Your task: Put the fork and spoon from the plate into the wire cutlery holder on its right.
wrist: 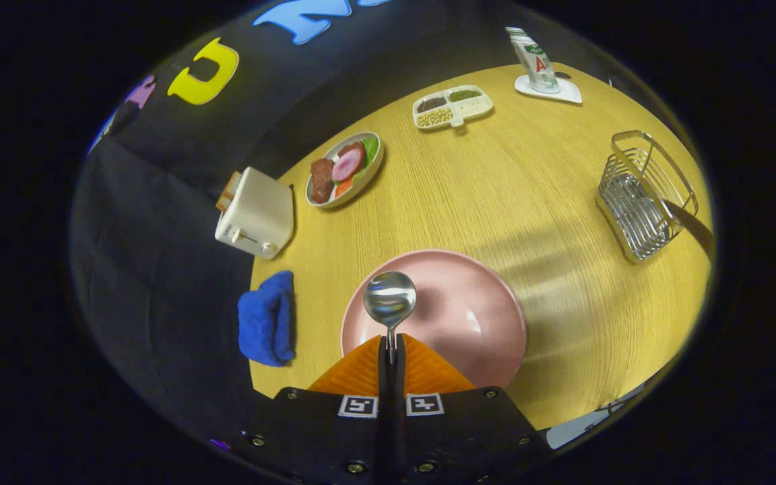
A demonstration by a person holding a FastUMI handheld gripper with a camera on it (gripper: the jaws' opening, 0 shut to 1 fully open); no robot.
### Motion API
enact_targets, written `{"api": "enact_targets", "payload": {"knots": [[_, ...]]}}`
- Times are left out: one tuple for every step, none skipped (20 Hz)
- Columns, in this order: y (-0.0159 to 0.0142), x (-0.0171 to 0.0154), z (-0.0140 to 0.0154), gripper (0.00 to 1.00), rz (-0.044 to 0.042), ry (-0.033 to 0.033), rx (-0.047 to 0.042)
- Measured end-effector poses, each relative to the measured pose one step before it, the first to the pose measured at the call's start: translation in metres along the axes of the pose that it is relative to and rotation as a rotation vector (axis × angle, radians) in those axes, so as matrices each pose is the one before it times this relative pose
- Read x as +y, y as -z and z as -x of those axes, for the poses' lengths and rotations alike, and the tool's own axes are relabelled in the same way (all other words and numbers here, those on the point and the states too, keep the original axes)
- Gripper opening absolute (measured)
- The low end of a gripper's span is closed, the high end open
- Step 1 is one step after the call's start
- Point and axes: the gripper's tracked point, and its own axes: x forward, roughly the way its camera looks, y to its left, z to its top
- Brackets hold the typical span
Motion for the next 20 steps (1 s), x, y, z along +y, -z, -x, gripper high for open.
{"api": "enact_targets", "payload": {"knots": [[-0.01246,-0.00029,0.00941,0.01,-0.0109,-0.00419,-0.03154],[-0.01417,-0.0026,0.00915,0.01,-0.00923,-0.00019,-0.03205],[-0.01393,-0.00494,0.00945,0.01,-0.00652,0.00605,-0.02989],[-0.01492,-0.00698,0.01013,0.01,-0.00932,0.0087,-0.03232],[-0.01372,-0.00674,0.00772,0.01,-0.01003,0.00706,-0.02778],[-0.01249,-0.00782,0.00801,0.01,-0.01251,0.01125,-0.02684],[-0.01281,-0.0093,0.00717,0.01,-0.01148,0.01292,-0.02494],[-0.01279,-0.01092,0.00726,0.01,-0.01149,0.01657,-0.02506],[-0.01174,-0.01156,0.0064,0.01,-0.00987,0.0187,-0.02182],[-0.01068,-0.01238,0.00518,0.01,-0.00933,0.01653,-0.02087],[-0.00871,-0.01229,0.00578,0.01,-0.0072,0.01858,-0.01845],[-0.00761,-0.01357,0.00444,0.01,-0.00024,0.02124,-0.01233],[-0.00366,-0.0142,0.0038,0.01,0.00545,0.02344,-0.00546],[-0.00385,-0.01402,0.00341,0.01,0.0045,0.02275,-0.00282],[-0.00197,-0.01224,0.00162,0.01,0.00275,0.019,-0.0002],[-0.00083,-0.01089,0.00153,0.01,0.00106,0.01693,0.00015],[0.00054,-0.00977,0.00095,0.01,0.00309,0.01551,0.00415],[0.00125,-0.00867,-0.00014,0.01,0.00478,0.01335,0.00449],[0.00216,-0.00696,-0.00113,0.01,0.01039,0.01195,0.00903],[0.00368,-0.00551,-0.00133,0.01,0.01419,0.01037,0.01444]]}}
